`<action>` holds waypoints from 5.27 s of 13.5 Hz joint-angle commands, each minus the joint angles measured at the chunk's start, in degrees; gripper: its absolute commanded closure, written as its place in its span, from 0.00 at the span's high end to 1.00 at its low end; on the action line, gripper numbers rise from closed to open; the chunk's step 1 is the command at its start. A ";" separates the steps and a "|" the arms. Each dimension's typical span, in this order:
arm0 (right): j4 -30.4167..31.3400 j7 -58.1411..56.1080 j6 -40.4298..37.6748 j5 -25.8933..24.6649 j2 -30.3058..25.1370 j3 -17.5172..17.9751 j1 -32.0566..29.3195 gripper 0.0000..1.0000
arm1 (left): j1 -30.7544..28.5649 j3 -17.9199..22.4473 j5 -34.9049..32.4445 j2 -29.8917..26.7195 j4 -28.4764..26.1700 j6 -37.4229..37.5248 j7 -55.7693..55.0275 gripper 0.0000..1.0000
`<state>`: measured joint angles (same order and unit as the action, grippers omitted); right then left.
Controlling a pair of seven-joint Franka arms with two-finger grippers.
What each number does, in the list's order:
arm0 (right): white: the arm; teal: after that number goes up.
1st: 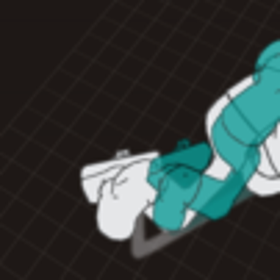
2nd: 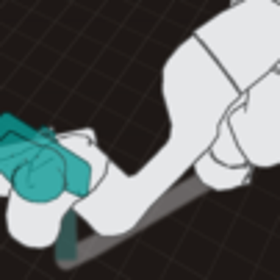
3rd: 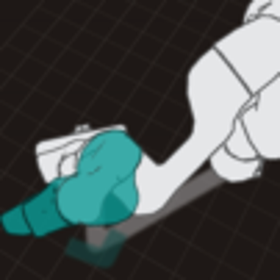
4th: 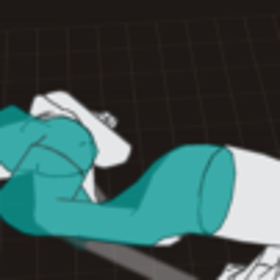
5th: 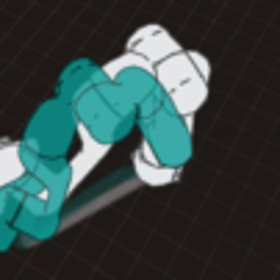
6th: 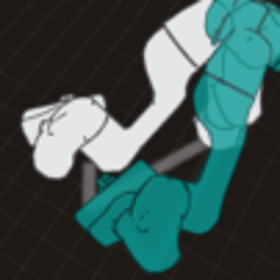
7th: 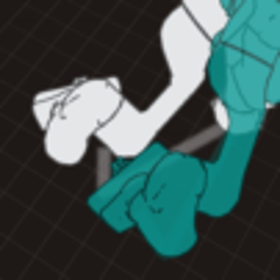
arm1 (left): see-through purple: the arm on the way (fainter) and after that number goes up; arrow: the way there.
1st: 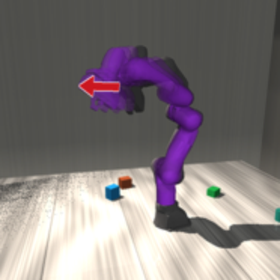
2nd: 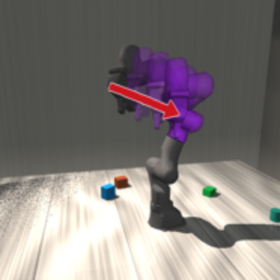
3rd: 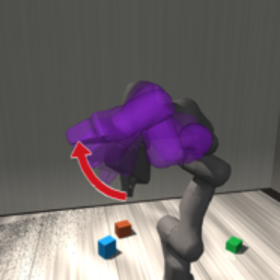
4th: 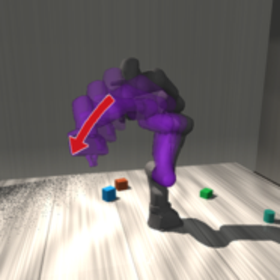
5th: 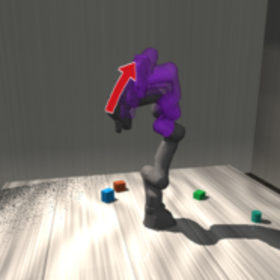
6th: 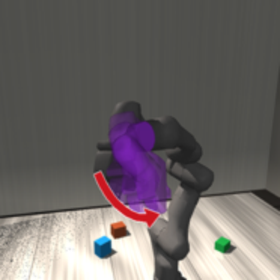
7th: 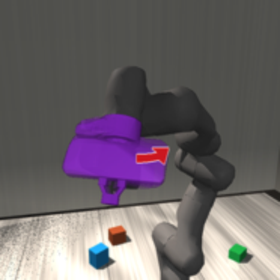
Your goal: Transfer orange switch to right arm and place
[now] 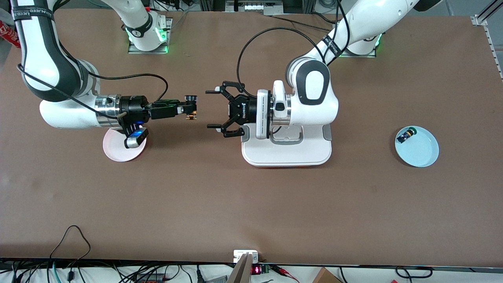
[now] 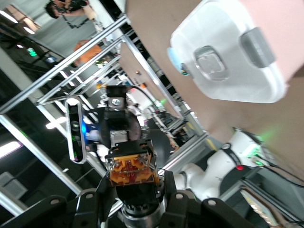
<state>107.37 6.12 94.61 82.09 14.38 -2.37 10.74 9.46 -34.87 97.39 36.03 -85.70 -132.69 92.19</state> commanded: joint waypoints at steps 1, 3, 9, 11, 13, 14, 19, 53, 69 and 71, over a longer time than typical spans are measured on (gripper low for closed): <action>0.56 -0.14 -2.05 -7.26 -2.43 0.35 -1.77 0.20 | -1.98 0.24 -4.04 -1.41 -1.04 2.95 -4.20 1.00; 0.47 -3.03 -2.41 -13.06 -3.48 0.26 -2.21 0.20 | -3.21 0.50 -11.48 -1.32 -1.13 4.27 -7.80 1.00; -0.24 -20.68 -2.23 -35.99 -5.42 0.18 -4.23 0.20 | -5.77 0.94 -32.32 -0.97 -2.01 9.80 -23.79 1.00; -0.24 -28.84 -1.45 -43.90 -5.24 0.09 -4.93 0.20 | -7.87 1.21 -37.95 -1.14 -2.10 14.45 -32.64 1.00; 0.11 -36.15 1.88 -53.65 -4.98 0.09 -5.20 0.20 | -10.50 1.38 -45.06 -1.23 -1.40 20.86 -43.19 1.00; 0.29 -38.62 2.85 -58.05 -4.98 0.09 -5.20 0.20 | -12.26 1.29 -49.88 -1.32 -1.22 23.59 -47.50 1.00; 3.45 -56.62 15.75 -77.58 -4.80 0.09 -5.02 0.20 | -15.00 1.64 -62.58 -1.14 -0.25 29.50 -57.90 1.00; 14.30 -81.28 41.93 -82.04 3.73 0.35 -9.51 1.00 | -3.57 37.95 -99.06 -32.87 -3.42 41.19 -96.30 1.00; 4.16 -18.04 12.46 -68.46 -7.70 0.09 -4.51 1.00 | -5.16 37.50 -98.54 -33.48 -3.07 42.16 -96.68 1.00; 1.37 -11.07 7.72 -74.40 -8.49 0.17 -2.84 1.00 | -5.16 37.42 -98.54 -33.83 -2.98 42.16 -96.68 1.00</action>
<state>111.17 -12.13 106.94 11.87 7.40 -1.99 5.89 4.48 2.85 -0.63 3.95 -87.86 -90.45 -3.88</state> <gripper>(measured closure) 0.000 0.000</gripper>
